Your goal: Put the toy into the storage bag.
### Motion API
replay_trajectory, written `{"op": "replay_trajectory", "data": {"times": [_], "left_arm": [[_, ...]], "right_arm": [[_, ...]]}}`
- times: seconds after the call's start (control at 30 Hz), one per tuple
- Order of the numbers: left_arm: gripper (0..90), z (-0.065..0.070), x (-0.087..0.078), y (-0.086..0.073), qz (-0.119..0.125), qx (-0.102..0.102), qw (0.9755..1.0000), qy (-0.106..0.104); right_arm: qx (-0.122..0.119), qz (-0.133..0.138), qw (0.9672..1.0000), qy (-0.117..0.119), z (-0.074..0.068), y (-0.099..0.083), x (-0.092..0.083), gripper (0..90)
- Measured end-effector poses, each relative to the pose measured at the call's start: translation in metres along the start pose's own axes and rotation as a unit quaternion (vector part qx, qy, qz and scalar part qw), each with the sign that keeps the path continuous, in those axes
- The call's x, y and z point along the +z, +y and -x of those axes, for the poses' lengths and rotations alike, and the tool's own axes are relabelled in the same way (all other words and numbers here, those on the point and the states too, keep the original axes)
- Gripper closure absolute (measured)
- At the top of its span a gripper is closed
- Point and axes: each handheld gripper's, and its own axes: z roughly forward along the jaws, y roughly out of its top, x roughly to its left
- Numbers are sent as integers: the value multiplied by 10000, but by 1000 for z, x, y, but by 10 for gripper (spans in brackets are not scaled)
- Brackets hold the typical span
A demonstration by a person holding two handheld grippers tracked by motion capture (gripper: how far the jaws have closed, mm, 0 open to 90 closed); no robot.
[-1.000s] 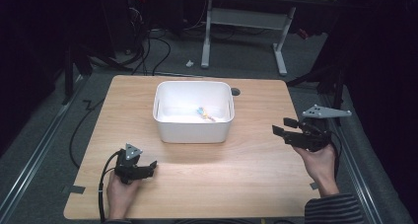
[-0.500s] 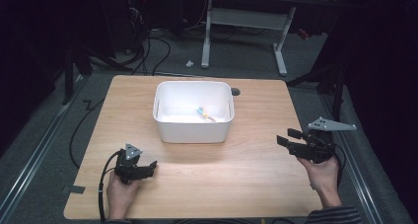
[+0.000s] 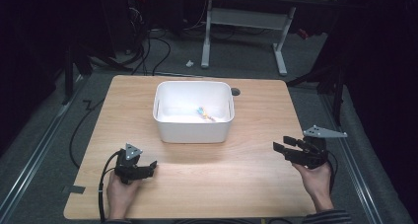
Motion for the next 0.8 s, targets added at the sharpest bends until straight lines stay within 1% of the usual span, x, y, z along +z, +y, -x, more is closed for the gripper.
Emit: {"op": "replay_trajectory", "data": {"times": [0.1,0.13,0.27,0.3,0.37,0.63,0.8], "left_arm": [[168,0,0,0,-1,1,10000,1],[168,0,0,0,-1,1,10000,2],[168,0,0,0,8,-3,10000,9],[168,0,0,0,9,-3,10000,9],[168,0,0,0,9,-4,10000,9],[168,0,0,0,8,-3,10000,9],[168,0,0,0,3,-2,10000,4]], "right_arm": [[53,-17,10000,-2,2,-4,3,459],[25,-10,10000,-12,2,-5,5,459],[88,-52,9999,-27,3,-10,9,460],[66,-41,10000,-24,4,-11,11,460],[124,-67,9999,-39,4,-13,13,460],[121,-138,9998,-52,4,-19,25,460],[160,-184,9997,-42,4,-23,30,460]]}}
